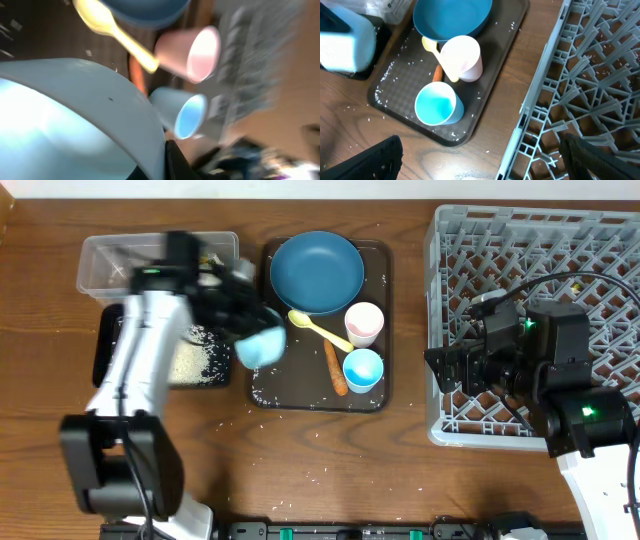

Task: Sort waste into correct bins and load items into the dishwasher rack
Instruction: 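Return emptied bowl to the dark tray with left gripper, then grasp the blue cup with the left gripper and lift it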

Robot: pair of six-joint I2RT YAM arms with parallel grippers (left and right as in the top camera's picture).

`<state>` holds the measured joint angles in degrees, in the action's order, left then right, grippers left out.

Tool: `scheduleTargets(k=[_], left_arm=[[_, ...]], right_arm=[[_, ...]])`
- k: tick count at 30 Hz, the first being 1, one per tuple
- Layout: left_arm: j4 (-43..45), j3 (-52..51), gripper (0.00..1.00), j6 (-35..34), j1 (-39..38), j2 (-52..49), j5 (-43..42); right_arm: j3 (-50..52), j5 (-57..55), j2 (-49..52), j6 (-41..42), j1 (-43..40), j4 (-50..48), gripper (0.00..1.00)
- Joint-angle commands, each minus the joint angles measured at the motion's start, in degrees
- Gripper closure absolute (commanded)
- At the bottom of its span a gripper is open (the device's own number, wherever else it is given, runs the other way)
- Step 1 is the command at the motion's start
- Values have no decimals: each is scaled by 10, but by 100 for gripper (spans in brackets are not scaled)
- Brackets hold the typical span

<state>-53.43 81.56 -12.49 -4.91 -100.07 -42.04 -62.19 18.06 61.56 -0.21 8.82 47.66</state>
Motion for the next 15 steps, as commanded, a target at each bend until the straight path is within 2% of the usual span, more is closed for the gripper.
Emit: scheduleTargets(k=[1, 4, 6, 11, 15], left_arm=[[-4, -11, 94, -31, -87, -11, 222], [0, -15, 94, -57, -160, -24, 343], [5, -15, 94, -69, -195, -34, 393], [31, -15, 94, -71, -249, -59, 417], [32, -15, 94, -82, -262, -89, 431]], right_arm=[[-10, 4, 3, 6, 6, 1, 1], [-10, 4, 3, 6, 6, 2, 1], [-10, 4, 3, 6, 6, 2, 1], [-10, 4, 3, 6, 6, 6, 1], [-10, 4, 3, 6, 6, 20, 1]])
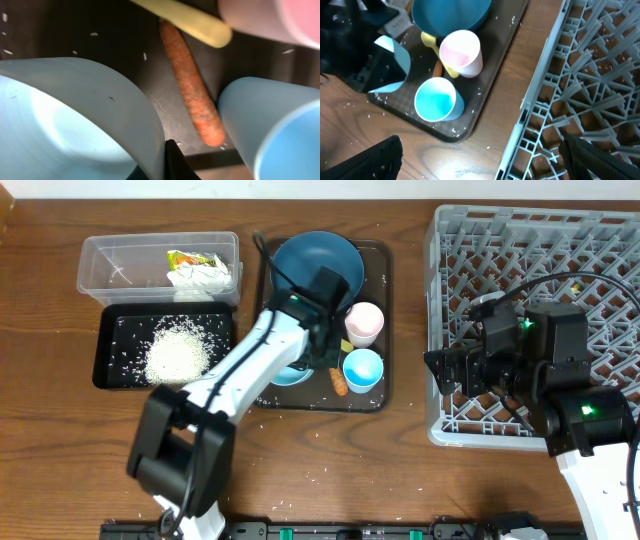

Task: Sort waste into correct bins and load items into the dishwasher rack
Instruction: 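Grasp the blue cup with the left gripper and lift it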

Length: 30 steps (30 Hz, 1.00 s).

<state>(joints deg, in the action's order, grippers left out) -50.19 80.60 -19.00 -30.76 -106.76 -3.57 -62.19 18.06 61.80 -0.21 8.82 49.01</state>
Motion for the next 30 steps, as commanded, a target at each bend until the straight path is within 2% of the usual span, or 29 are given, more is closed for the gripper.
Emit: scheduleTargets(k=[1, 4, 8, 10, 17, 22, 30], left_arm=[[-1, -6, 94, -23, -3, -29, 47], [0, -6, 93, -28, -2, -42, 47], [-1, -5, 63, -27, -2, -43, 47], [-3, -1, 57, -27, -2, -37, 44], [-21, 38, 48, -27, -1, 4, 9], [-7, 37, 47, -8, -3, 13, -64], [5, 26, 46, 6, -22, -3, -65]], right_arm=[[-10, 4, 1, 6, 6, 9, 1], [-10, 4, 1, 5, 6, 13, 1], [-10, 4, 1, 6, 6, 14, 1], [-10, 4, 1, 6, 6, 12, 1], [-10, 4, 1, 6, 6, 12, 1], [-10, 4, 1, 6, 6, 12, 1], [-10, 4, 1, 6, 6, 14, 1]])
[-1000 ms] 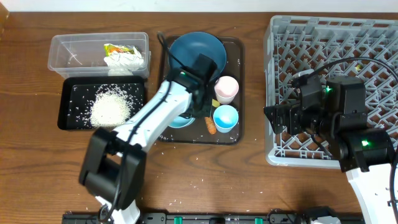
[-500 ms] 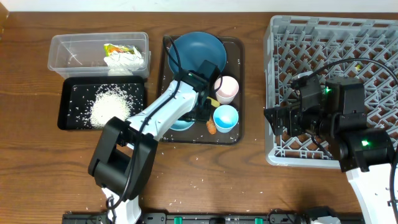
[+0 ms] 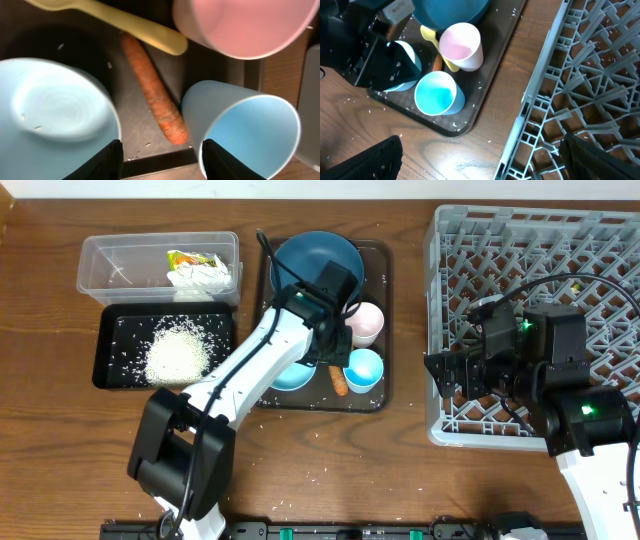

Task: Sort waste into correct bins and load items into the dishwasher rack
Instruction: 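Grasp the blue cup with the left gripper and lift it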

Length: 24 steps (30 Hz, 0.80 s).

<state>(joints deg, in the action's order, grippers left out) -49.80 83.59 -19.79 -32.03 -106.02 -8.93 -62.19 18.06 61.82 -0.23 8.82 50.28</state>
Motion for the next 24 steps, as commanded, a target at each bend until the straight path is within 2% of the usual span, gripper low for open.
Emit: scheduleTargets(k=[1, 10, 12, 13, 16, 19, 24], left_arm=[[3, -5, 43, 13, -12, -14, -11], [26, -9, 44, 22, -38, -37, -7], [26, -9, 52, 21, -40, -49, -7], [26, -9, 59, 21, -39, -53, -7], [26, -9, 91, 17, -39, -60, -10], [20, -3, 94, 14, -37, -52, -18], [-6, 28, 94, 14, -6, -5, -98]], right_arm=[[-10, 4, 1, 6, 6, 1, 1], [-10, 4, 1, 6, 6, 2, 1], [-10, 4, 1, 6, 6, 2, 1], [-10, 4, 1, 6, 6, 2, 1], [-10, 4, 1, 6, 6, 3, 1], [-10, 4, 1, 6, 6, 2, 1], [-10, 28, 1, 6, 6, -13, 1]])
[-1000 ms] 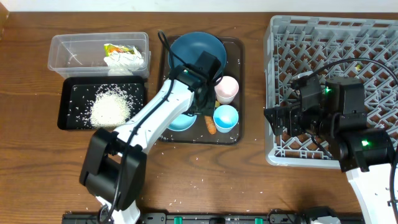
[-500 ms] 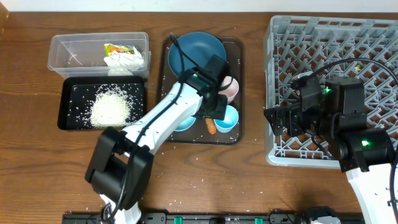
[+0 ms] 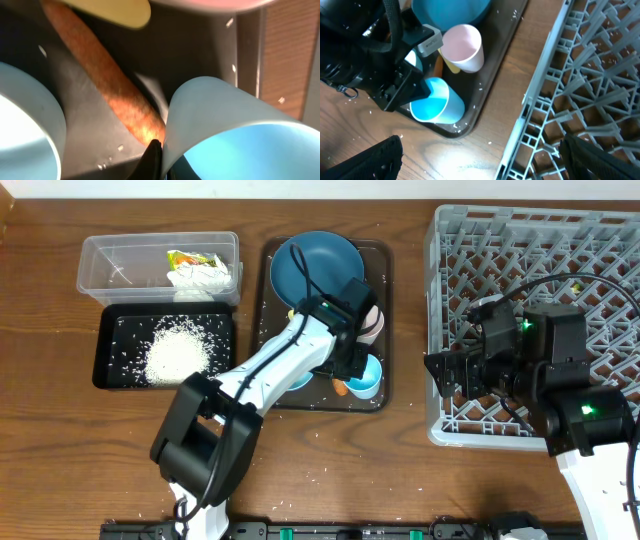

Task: Sort waste into correct bins and load items into the dishwasher rack
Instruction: 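Grasp the blue cup with the left gripper and lift it, then hand blue cup from left gripper to right gripper above tray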

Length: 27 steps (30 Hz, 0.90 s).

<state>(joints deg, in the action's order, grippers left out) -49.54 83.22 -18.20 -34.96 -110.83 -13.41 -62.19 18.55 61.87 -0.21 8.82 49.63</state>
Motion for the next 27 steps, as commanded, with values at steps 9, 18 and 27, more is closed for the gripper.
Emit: scheduleTargets(k=[9, 18, 27], left_arm=[[28, 47, 94, -21, 188, 120, -353], [53, 47, 94, -25, 296, 120, -616], [47, 47, 94, -25, 288, 120, -702]], right_arm=[[-9, 158, 14, 5, 6, -123, 5], [-9, 382, 106, -1, 7, -304, 1], [-9, 511, 216, 35, 24, -485, 2]])
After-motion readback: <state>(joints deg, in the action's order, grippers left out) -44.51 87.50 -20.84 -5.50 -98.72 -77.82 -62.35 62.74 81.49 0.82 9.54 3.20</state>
